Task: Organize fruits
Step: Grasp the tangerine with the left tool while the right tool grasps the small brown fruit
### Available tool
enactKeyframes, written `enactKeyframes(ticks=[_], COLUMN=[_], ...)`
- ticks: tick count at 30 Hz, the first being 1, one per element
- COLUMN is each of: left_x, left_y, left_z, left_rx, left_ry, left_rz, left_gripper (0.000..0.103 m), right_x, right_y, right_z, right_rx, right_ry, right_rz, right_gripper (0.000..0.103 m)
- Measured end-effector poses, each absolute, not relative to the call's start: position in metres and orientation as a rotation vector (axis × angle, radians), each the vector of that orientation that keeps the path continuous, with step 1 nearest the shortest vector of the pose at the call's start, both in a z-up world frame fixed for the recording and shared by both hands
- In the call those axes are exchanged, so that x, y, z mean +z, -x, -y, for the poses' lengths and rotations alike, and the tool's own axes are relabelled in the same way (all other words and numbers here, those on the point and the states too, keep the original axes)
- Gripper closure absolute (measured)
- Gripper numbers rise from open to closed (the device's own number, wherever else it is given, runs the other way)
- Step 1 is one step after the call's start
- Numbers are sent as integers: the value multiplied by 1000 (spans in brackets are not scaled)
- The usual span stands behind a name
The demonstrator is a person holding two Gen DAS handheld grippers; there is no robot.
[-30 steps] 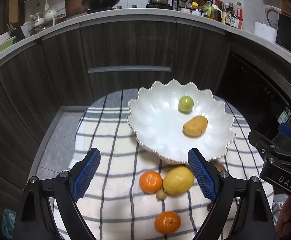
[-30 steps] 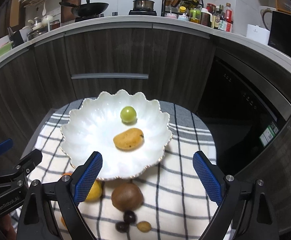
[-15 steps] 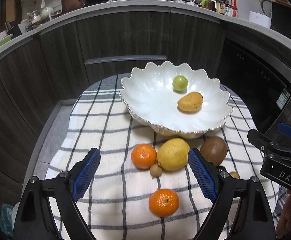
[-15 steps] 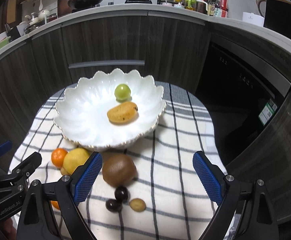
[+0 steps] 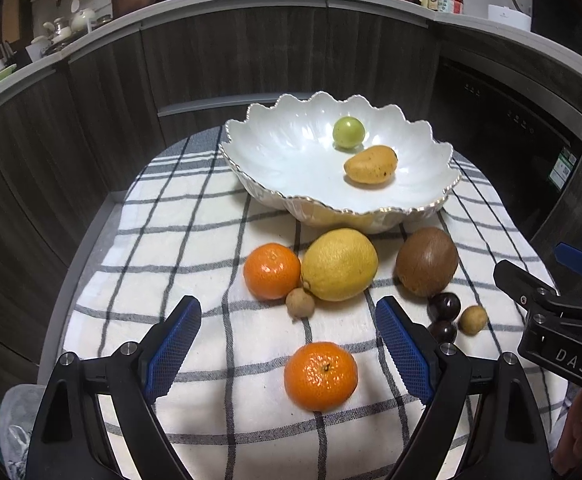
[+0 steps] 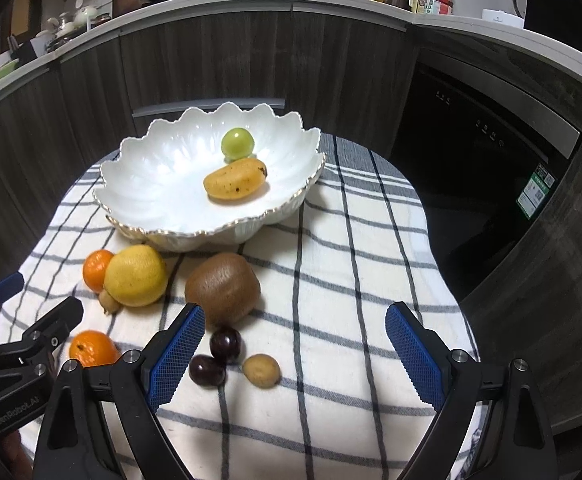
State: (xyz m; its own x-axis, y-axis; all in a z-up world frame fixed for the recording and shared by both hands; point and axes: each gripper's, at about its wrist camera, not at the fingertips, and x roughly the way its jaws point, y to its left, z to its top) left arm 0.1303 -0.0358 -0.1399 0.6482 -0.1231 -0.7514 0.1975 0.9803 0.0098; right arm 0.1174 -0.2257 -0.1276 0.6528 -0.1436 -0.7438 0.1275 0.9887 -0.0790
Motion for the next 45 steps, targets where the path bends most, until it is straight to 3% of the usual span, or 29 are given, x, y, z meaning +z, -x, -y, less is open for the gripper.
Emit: enactKeyframes(ticks=[9, 27, 38, 45], left_x=[-162, -193, -196, -195], left_y=[-126, -127, -129, -127], left_z=[46, 49, 48, 50], left_rx=[-190, -213, -218, -236], left_ry=[-136, -151, -126, -127], left_rz=[-879, -975, -988, -985], left_gripper=[16, 37, 38, 48], right_x=[-150, -178, -188, -189], right_y=[-105, -110, -117, -119], right_z=[231, 239, 231, 228], right_rx=[-183, -186, -129, -92], right_ry=[25, 23, 20, 8], right_rz=[-854, -911, -932, -931], right_gripper=[10, 12, 29, 40])
